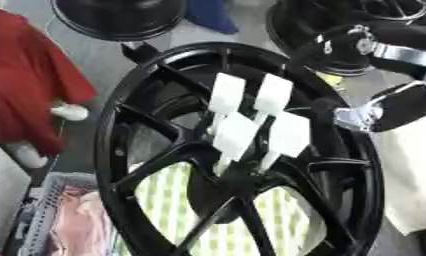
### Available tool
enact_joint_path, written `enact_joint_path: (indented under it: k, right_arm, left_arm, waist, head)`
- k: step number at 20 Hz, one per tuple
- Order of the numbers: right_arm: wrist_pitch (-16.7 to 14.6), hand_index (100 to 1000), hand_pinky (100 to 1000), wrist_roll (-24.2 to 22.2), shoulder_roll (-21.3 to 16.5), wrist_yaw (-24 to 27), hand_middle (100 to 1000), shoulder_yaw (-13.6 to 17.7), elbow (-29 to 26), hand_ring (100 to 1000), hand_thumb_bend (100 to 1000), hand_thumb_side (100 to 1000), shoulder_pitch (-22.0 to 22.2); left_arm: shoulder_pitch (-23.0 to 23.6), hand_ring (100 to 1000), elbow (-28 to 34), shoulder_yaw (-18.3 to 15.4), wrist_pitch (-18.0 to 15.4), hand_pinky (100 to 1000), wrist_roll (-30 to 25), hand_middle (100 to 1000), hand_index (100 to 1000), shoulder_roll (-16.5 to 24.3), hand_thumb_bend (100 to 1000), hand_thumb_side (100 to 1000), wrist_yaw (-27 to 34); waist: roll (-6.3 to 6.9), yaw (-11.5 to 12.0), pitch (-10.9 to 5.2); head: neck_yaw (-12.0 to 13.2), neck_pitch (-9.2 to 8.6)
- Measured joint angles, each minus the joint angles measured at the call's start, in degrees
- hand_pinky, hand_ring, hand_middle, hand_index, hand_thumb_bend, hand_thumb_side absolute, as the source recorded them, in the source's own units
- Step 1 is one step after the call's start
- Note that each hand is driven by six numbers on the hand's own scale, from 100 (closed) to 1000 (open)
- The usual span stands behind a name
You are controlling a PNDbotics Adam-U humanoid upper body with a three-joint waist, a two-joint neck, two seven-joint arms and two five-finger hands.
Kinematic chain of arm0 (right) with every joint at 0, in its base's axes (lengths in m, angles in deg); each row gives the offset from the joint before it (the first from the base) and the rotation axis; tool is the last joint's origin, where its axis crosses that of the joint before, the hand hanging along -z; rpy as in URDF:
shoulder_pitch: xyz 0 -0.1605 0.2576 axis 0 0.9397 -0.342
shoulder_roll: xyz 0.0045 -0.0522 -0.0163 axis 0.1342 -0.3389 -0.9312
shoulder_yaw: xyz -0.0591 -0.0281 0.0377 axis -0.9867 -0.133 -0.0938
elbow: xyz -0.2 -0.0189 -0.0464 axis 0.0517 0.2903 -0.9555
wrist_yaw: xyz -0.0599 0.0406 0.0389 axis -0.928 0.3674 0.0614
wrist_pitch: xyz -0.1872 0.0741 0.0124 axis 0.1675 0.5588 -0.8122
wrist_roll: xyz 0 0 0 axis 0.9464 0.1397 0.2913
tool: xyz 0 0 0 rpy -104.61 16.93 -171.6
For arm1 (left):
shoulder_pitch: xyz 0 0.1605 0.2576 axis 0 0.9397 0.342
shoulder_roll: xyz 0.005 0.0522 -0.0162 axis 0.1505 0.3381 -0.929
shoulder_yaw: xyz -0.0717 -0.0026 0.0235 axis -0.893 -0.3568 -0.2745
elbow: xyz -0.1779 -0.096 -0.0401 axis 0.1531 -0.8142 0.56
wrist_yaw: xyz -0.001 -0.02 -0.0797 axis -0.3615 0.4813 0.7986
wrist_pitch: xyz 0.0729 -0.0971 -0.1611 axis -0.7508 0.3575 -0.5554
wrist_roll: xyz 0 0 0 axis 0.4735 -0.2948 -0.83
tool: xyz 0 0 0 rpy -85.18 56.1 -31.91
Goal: Pull the pin out of the wheel hub.
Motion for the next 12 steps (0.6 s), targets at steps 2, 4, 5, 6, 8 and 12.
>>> enact_joint_path:
  k: [2,4,5,6,8,12]
  right_arm:
    - [-0.5,866,808,0.3,-0.5,0.5,780,0.3,0.0,828,203,571,1.1]
    - [-0.9,874,794,0.3,-1.0,0.9,759,0.4,0.0,810,189,617,2.0]
    - [-1.1,876,791,0.2,-1.1,1.1,749,0.4,0.0,801,183,648,2.4]
    - [-1.2,873,784,0.1,-1.2,1.2,737,0.3,0.0,791,180,686,2.7]
    - [-1.4,871,779,-0.2,-1.5,1.5,719,0.3,0.0,777,193,710,3.3]
    - [-1.8,852,770,-0.7,-1.6,1.5,705,-0.8,0.0,775,236,617,4.1]
  left_arm:
    - [0.1,705,0.0,0.0,0.0,945,0.0,663,815,0.0,100,723,0.0]
    - [0.1,706,0.0,0.0,0.0,945,0.0,663,814,0.0,100,722,0.0]
    - [0.1,706,0.0,0.0,0.0,945,0.0,664,814,0.0,100,722,0.0]
    - [0.1,706,0.0,0.0,0.0,945,0.0,664,814,0.0,100,722,0.0]
    - [0.1,706,0.0,0.0,0.1,945,0.1,664,814,0.0,100,722,0.0]
    - [0.1,706,0.0,0.0,0.2,945,0.1,664,814,0.0,100,723,0.1]
  waist:
    - [0.00,-0.2,0.00]
    - [-0.01,-0.3,-0.02]
    - [-0.01,-0.3,-0.04]
    - [-0.01,-0.3,-0.08]
    - [-0.01,-0.4,-0.29]
    - [-0.03,-0.3,-0.51]
  head:
    - [0.1,0.15]
    - [0.2,0.17]
    - [0.2,0.17]
    - [0.2,0.17]
    - [0.2,0.17]
    - [0.1,0.20]
